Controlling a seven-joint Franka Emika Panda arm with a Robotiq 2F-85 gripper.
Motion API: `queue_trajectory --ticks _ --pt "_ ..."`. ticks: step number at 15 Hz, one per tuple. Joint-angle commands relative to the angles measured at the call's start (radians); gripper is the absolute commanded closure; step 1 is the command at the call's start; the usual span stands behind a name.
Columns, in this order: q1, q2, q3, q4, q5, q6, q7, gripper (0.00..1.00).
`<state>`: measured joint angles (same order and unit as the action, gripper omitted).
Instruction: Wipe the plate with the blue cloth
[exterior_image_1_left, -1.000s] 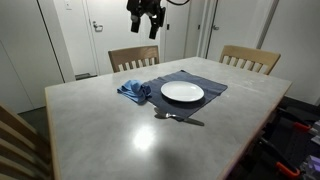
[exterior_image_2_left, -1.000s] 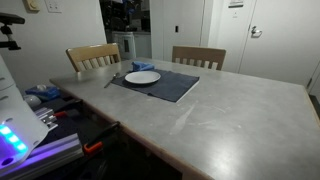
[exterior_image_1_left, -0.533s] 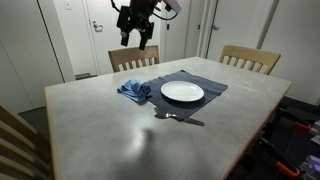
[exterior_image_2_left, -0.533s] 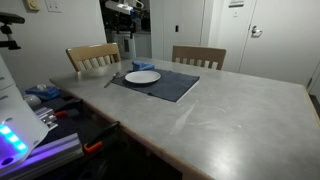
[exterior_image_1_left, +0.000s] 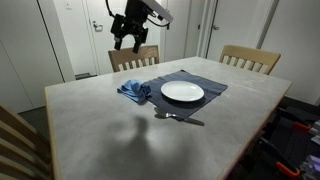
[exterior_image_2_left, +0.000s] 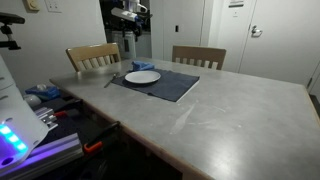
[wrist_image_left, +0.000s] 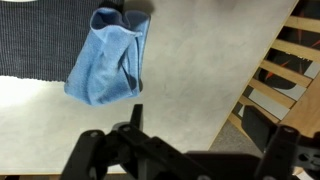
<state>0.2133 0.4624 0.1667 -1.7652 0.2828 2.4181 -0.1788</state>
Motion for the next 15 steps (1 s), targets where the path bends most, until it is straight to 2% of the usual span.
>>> queue_trajectory --ticks 1,6,15 --pt "-0.024 0.041 0.024 0.035 -0.019 0.031 0.017 0.0" --pt "-0.029 0.075 0.025 0.052 -0.021 0.038 0.027 0.0" --pt "-0.024 0.054 0.027 0.024 -0.033 0.037 0.031 0.0"
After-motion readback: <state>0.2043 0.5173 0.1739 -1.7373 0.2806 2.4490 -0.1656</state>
